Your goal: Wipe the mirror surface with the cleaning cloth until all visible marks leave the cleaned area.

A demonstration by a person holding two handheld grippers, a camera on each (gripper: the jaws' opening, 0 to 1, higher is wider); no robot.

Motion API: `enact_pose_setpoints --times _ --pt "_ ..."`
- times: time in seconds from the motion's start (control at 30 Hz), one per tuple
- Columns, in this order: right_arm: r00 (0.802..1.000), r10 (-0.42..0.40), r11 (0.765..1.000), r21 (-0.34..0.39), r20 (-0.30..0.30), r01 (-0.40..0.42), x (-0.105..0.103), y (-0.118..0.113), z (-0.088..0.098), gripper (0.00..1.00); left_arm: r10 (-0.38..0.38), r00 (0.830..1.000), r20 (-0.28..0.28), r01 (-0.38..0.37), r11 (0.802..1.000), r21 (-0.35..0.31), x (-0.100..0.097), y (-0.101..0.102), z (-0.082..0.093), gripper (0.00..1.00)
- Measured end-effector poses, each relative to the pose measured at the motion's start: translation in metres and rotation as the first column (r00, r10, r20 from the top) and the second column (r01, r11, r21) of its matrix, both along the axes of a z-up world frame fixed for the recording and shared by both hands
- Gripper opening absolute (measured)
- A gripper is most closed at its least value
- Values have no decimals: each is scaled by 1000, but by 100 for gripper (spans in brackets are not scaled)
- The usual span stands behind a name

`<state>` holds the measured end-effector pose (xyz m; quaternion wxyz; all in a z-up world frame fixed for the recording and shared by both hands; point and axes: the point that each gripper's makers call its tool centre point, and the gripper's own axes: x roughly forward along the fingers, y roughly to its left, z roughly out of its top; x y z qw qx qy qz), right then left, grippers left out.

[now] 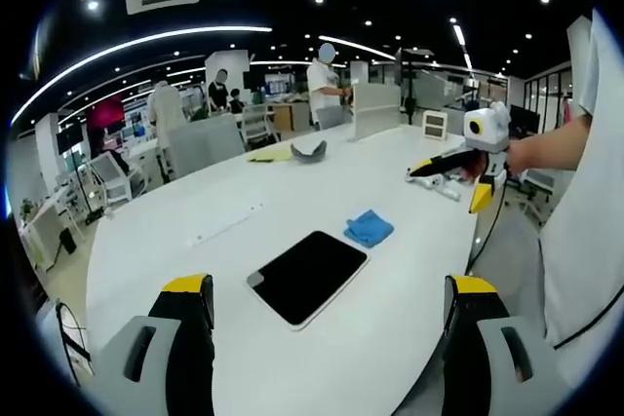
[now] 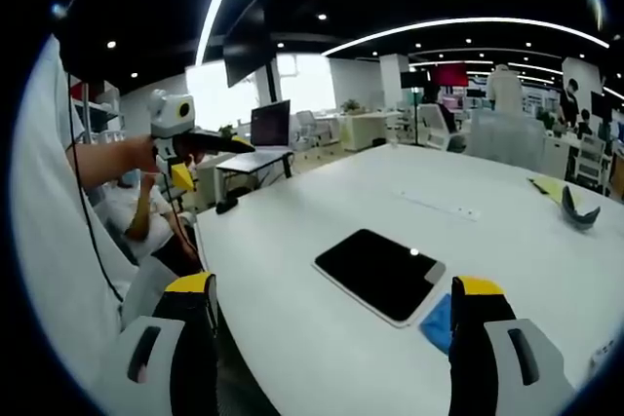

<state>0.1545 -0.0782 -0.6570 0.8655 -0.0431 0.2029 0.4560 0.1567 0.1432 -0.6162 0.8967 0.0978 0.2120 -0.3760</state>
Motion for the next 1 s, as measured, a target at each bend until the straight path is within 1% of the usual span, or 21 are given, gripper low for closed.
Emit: enact_pose_setpoints --times 0.07,0.17,0.2,0.23,0.3,0.33,0.47,0.6,0.67,0.83,0.87,0.93,1.0 --pt "1000 6 1000 -3 0 -6 1 0 -1 100 -1 1000 -7 1 1000 5 -1 -1 -1 99" --pt "1000 25 999 -27 3 -25 2 2 -3 99 -9 1000 -5 9 1000 8 -2 -3 -2 99" --pt "1000 27 999 -26 2 -27 2 3 -3 99 -8 1000 -9 8 1000 3 -2 -3 -3 99" --pt "1000 30 999 -23 1 -30 2 4 -2 99 0 1000 -16 0 1000 -22 -1 -4 -2 99" --pt "999 45 998 -37 4 -45 0 6 -4 99 6 1000 -18 -7 1000 -28 -1 -4 0 99" --pt "999 49 998 -51 17 -48 0 7 -5 99 4 1000 -10 -4 1000 -31 -2 -5 1 99" --pt "999 35 999 -21 7 -35 2 7 -2 99 3 1000 -15 -3 1000 -17 -3 -4 -2 99" --pt "1000 27 999 -23 14 -27 8 2 -2 98 4 1000 -18 -5 1000 -19 -4 -4 -3 99" --pt "999 25 1000 -13 33 -24 11 2 1 97 6 1000 -21 -6 1000 -14 -4 -4 -5 99" --pt "999 19 1000 -6 46 -19 18 0 2 96 6 1000 -22 -7 1000 -19 -6 -8 -6 99" --pt "999 21 1000 -4 48 -21 18 0 2 95 6 1000 -22 -6 1000 -18 -6 -9 -7 99" --pt "996 56 998 -5 70 -56 18 3 2 95 6 1000 -26 -6 1000 -6 -8 -9 -11 99" --pt "995 66 998 -22 77 -65 18 4 0 92 8 1000 -29 -8 1000 -22 -10 -10 -10 99"
